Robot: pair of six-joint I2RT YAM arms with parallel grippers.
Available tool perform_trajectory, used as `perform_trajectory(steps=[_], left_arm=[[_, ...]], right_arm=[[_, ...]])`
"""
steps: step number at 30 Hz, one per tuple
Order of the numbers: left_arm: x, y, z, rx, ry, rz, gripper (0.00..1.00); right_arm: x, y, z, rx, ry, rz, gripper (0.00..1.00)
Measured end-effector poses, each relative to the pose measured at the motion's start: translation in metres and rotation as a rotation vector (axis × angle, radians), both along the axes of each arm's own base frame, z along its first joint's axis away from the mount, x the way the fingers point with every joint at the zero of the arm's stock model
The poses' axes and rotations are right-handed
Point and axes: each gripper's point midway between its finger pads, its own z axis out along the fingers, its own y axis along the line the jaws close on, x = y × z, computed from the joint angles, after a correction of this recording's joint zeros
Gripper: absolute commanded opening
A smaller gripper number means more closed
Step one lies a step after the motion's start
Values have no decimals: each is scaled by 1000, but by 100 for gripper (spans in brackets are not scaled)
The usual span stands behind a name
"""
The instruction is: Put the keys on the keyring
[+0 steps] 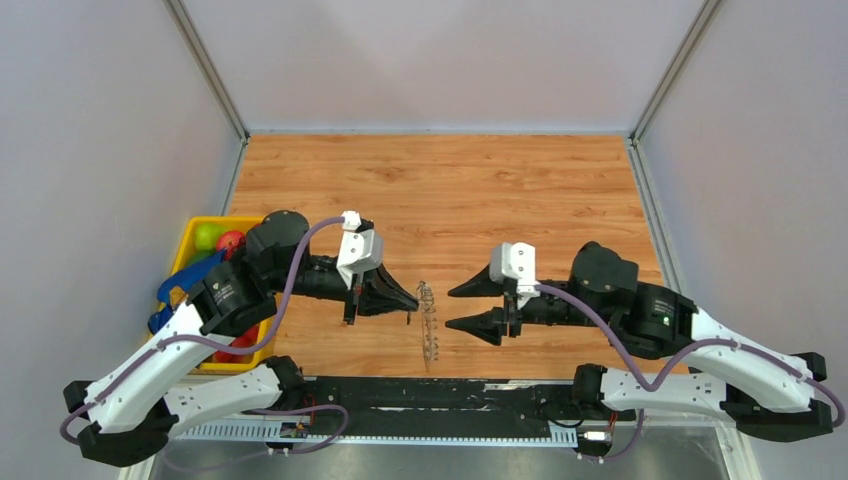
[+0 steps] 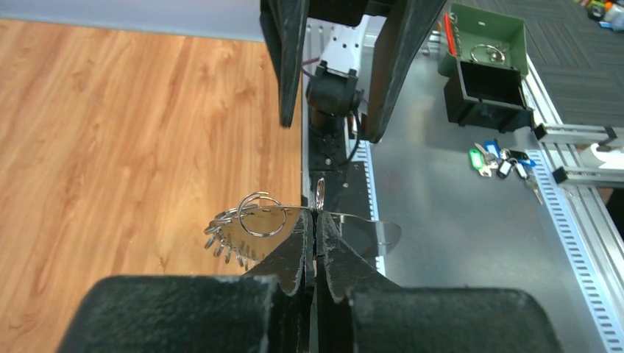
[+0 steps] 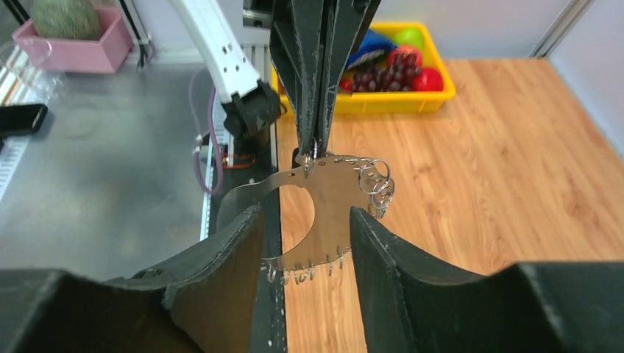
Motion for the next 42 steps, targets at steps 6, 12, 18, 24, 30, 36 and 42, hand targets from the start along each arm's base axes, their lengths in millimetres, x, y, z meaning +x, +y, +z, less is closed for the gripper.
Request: perform_trajectory(steps=[6,12,18,24,30,36,42], left_arm=[[-8,1,-21,82,45,-59,0],[-13,5,-33,132,68,-78,0],[-14,7,-35,148,63,-88,0],[-13,7,-37,153,54,-91,0],[-13,7,-37,152,47,-92,0],[-13,7,-37,150,41,-93,0],[-14,9,-35,144,34,-94,0]], right_arm=[[-1,13,-29,-111,17,36,48],[-2,20,-32,-140,12,63,42],[-4,33,-42,-176,32,97,40],[-7,39,-49,-197,54,121,37],[-9,41,-47,-187,66,131,32],[-8,46,-45,-181,75,130,28],[-7,51,-42,-177,80,131,7]])
